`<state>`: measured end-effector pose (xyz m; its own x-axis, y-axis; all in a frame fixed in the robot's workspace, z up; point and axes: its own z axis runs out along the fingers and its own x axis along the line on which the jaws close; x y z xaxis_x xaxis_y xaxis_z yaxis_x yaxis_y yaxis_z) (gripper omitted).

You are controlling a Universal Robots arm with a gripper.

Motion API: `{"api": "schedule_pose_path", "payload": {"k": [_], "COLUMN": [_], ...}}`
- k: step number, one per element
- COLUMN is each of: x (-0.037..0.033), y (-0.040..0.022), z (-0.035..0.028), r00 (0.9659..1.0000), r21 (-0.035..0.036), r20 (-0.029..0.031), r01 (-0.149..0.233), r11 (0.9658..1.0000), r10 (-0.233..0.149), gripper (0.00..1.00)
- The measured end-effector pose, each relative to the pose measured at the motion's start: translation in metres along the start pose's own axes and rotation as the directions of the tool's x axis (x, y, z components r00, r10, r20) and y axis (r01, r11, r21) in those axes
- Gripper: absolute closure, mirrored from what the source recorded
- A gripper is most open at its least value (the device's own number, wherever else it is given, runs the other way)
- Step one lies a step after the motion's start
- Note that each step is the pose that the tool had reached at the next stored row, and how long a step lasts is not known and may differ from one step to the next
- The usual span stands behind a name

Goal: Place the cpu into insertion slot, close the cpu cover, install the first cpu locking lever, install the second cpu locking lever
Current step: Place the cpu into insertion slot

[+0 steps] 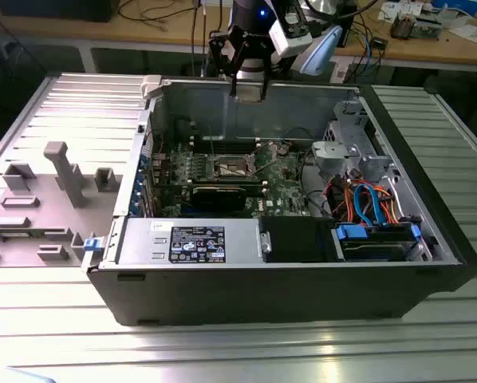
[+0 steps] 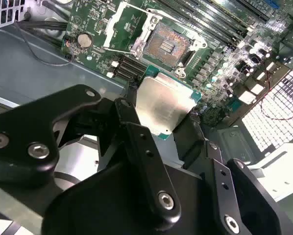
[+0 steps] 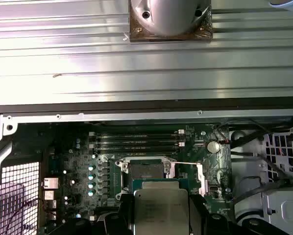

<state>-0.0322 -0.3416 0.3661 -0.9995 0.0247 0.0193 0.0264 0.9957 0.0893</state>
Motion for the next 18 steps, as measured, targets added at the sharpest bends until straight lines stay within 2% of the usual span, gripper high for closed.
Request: {"api": "schedule_pose_path", "payload": {"k": [3, 18], "x": [-0.0001, -0.0001], "y": [-0.0039, -0.0057], "z": [-0.0003, -0.0005], "r00": [1.0, 1.0], "r21": [-0.0001, 0.0], "r20": [0.0, 0.0003], "r01": [0.0, -0.003], "r11": [1.0, 1.0], "r10": [0.0, 0.003], "gripper": [0.46, 0.46]}}
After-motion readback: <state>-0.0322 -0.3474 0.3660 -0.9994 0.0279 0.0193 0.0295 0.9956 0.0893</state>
